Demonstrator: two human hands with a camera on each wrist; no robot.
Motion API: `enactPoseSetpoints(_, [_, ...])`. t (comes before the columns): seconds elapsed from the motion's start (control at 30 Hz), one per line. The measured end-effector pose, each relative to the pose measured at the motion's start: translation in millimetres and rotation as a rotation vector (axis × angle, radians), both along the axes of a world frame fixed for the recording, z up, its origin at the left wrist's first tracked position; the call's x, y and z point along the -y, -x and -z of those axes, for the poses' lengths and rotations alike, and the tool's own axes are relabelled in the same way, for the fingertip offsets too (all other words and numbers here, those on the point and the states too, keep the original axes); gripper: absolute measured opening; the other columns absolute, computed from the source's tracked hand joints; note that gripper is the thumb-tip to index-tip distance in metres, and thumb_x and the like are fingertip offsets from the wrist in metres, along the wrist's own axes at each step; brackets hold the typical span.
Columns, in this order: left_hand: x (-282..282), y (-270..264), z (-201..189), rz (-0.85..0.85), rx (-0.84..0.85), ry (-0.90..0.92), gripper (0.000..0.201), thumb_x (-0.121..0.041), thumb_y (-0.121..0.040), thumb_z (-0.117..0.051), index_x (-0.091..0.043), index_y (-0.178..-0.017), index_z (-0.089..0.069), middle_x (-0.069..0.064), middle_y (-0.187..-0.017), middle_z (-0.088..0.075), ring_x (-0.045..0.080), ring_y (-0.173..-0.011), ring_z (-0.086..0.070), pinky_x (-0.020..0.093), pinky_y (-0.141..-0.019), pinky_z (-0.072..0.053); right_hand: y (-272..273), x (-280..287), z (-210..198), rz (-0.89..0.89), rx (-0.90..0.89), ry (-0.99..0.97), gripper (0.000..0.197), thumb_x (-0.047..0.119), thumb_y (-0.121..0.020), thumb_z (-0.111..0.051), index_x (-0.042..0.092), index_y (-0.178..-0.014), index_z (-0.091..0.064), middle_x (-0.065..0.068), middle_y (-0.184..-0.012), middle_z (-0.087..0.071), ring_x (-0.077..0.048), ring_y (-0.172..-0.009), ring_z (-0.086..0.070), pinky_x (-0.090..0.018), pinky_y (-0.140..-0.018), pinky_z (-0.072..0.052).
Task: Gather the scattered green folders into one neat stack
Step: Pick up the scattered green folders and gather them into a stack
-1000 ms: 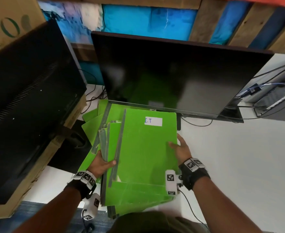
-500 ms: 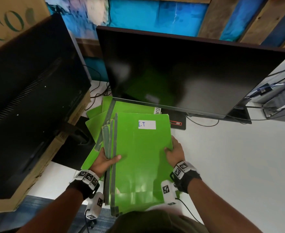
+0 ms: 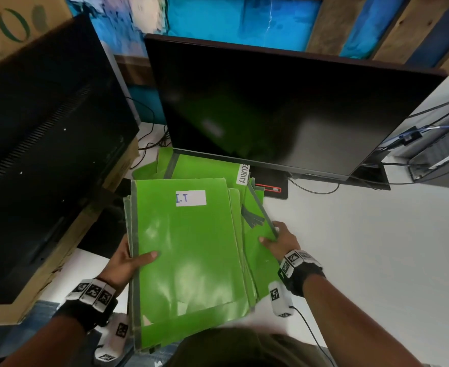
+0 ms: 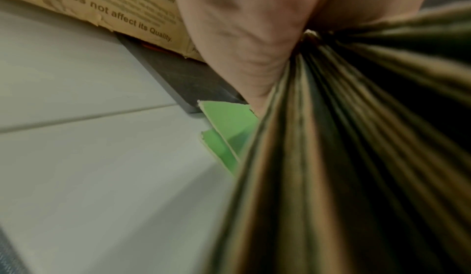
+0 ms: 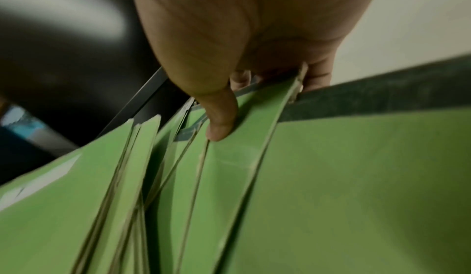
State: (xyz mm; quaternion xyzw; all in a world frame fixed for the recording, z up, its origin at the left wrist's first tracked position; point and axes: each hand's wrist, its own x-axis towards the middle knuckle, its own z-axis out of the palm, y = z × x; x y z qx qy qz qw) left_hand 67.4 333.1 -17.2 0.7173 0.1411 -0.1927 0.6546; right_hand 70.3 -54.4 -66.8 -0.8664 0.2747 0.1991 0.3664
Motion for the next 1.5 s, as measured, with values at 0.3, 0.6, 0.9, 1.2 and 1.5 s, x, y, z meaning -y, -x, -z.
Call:
enactPoseSetpoints(0.3, [14,10,3,0.038,0.009,0.002,0.065,0.0,-0.072,-0.078,-0.038,-0.116,-0.051,-0.014,-0.112,-0.067,-0.008,-0.096,-0.064,0.025,-0.088,-0.046,13,43,-4,0.06,0.0,-0.018,0.041,0.029,-0.079,-0.071,0.026,-0.114,-0.05,-0.008,-0.102,-0.066,-0.03,-0.086,-0.064,-0.04,-0.08,-0.054])
enactPoseSetpoints(0.6, [57,9,17,0.102,-0.03,-0.026,0.066,-0.004,-0.076,-0.076,-0.027,-0.126,-0.041,-0.017,-0.115,-0.055,-0.003,-0.102,-0.053,0.022,-0.09,-0.042,24,116,-22,0.07,-0.003,0.165,0.058,0.03,-0.078,-0.074,0.024,-0.13,-0.05,-0.012,-0.127,-0.059,-0.032,-0.108,-0.06,-0.038,-0.09,-0.051])
enactPoseSetpoints(0.9, [45,22,19,0.074,-0.084,0.084,0.092,-0.03,-0.054,-0.091,-0.028,-0.133,-0.043,-0.008,-0.122,-0.063,0.011,-0.111,-0.059,0.038,-0.101,-0.04,-2,37,-33,-0.138,0.177,0.215,0.048,0.034,-0.089,-0.06,0.012,-0.131,-0.052,-0.011,-0.138,-0.05,-0.029,-0.126,-0.048,-0.037,-0.103,-0.039])
enactPoseSetpoints(1.2, [9,39,7,-0.01,-0.032,0.112,0.087,-0.029,-0.039,-0.093,-0.03,-0.116,-0.055,-0.007,-0.107,-0.073,0.014,-0.097,-0.07,0.025,-0.074,-0.056,-27,-25,-23,-0.091,0.007,0.38,0.095,0.072,-0.083,-0.04,0.004,-0.146,-0.021,-0.017,-0.149,-0.033,-0.033,-0.137,-0.031,-0.047,-0.111,-0.027])
enactPoseSetpoints(1.5, [-16,44,-1,-0.026,-0.052,0.081,0.095,-0.037,-0.037,-0.094,-0.029,-0.122,-0.054,0.004,-0.113,-0.071,0.027,-0.103,-0.068,0.048,-0.092,-0.05,-37,11,-34,0.258,0.054,-0.029,0.042,0.018,-0.083,-0.067,0.007,-0.12,-0.049,-0.013,-0.123,-0.059,-0.03,-0.108,-0.06,-0.031,-0.083,-0.047])
